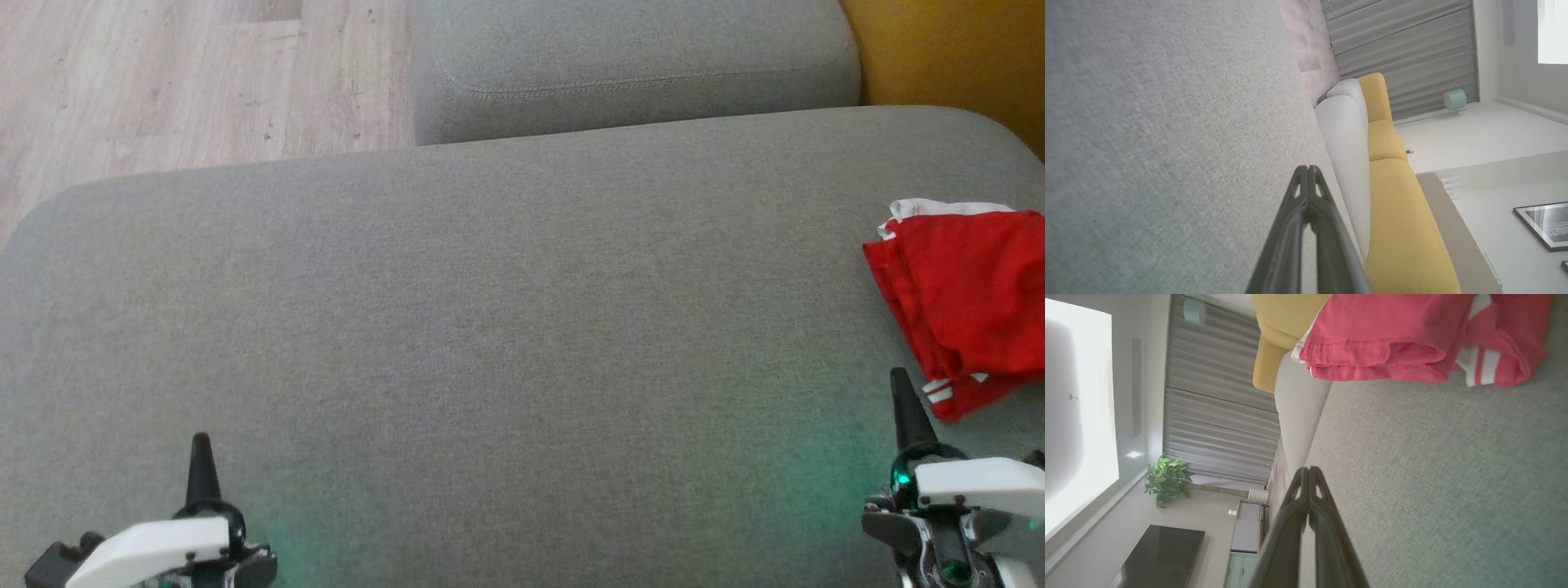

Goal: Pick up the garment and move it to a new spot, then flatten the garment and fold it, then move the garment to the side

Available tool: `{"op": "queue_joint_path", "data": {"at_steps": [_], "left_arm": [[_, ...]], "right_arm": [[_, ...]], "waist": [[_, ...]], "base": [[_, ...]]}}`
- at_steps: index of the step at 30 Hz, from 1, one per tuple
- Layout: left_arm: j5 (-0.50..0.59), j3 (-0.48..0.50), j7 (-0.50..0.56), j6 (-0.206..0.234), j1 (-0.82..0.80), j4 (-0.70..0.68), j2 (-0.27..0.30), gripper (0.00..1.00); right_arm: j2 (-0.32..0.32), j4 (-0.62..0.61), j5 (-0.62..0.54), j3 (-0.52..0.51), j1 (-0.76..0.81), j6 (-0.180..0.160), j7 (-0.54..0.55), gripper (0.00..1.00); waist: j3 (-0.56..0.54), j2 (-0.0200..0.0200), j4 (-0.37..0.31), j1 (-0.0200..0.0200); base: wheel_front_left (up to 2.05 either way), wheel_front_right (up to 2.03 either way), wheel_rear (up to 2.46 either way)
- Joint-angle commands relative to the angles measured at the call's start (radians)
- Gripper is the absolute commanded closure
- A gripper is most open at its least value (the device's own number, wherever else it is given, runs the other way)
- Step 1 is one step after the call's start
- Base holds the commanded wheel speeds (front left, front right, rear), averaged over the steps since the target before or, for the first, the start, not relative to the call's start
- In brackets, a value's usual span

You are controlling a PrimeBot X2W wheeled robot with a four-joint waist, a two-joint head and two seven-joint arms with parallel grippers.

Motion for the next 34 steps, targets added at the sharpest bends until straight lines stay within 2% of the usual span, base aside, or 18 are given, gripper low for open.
{"op": "queue_joint_path", "data": {"at_steps": [1, 26, 34], "left_arm": [[-0.020, 0.030, 0.007, -0.004, -0.056, -0.036, 0.004, 1.00], [-0.284, 0.053, 0.082, -0.007, -0.100, -0.073, 0.000, 1.00], [-0.284, 0.053, 0.082, -0.007, -0.100, -0.073, 0.000, 1.00]], "right_arm": [[0.002, -0.040, 0.026, 0.008, -0.060, -0.001, 0.005, 1.00], [0.018, -0.048, 0.310, -0.029, -0.094, -0.001, 0.025, 1.00], [0.018, -0.048, 0.310, -0.029, -0.094, -0.001, 0.025, 1.00]], "waist": [[0.000, 0.0000, 0.000, -0.0001], [0.003, 0.0000, 0.011, -0.0001], [0.003, 0.0000, 0.011, -0.0001]], "base": [[0.00, 0.00, 0.00], [0.00, 0.00, 0.00], [0.00, 0.00, 0.00]]}}
